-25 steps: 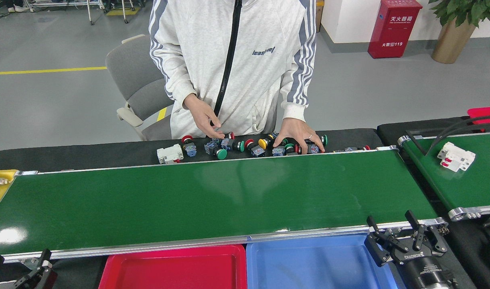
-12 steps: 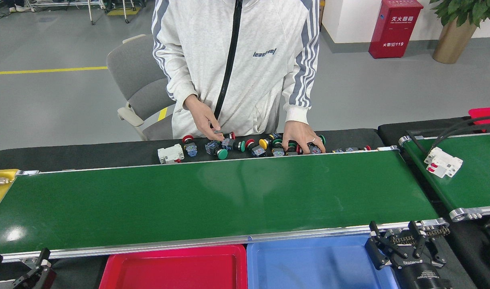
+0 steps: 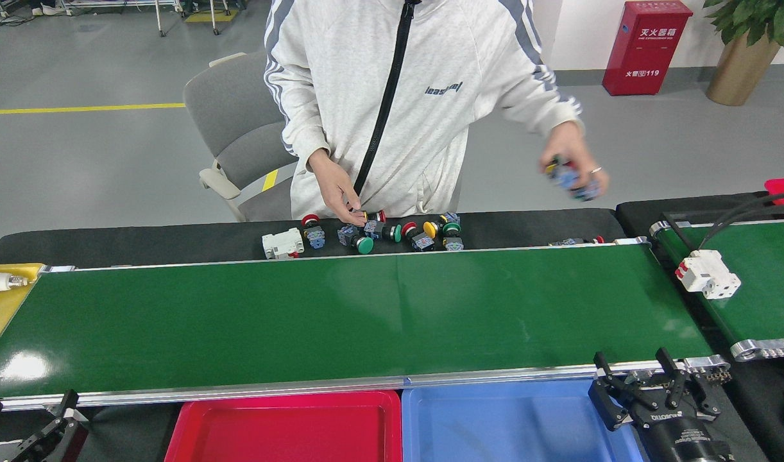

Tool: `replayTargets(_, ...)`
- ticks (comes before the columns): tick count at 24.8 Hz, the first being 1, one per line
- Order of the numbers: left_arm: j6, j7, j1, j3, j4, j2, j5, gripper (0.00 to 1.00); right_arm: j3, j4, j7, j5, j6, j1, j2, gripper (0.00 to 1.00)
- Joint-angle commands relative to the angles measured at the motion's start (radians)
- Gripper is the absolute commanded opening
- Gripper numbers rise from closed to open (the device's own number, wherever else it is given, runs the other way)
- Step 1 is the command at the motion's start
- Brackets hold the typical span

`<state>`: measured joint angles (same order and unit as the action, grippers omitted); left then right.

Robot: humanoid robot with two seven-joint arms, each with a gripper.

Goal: Pick switch part from conveyor to tray

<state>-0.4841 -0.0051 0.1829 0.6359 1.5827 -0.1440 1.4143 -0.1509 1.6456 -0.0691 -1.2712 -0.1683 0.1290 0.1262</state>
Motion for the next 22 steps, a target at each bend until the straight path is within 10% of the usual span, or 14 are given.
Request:
replayTargets(1,-0.001,0.008,-0.008,0.002,0.011,-0.014,-0.005,1.0,-0.013,0.008,0.008,0.012,-0.005,-0.012,0.018,1.0)
replayTargets(22,-0.016,0.008,-0.016,0.001,0.019,-0.014,-0.003,1.0,-0.036,-0.376,-0.017,0.041,-0.004,-0.302,0.128,1.0)
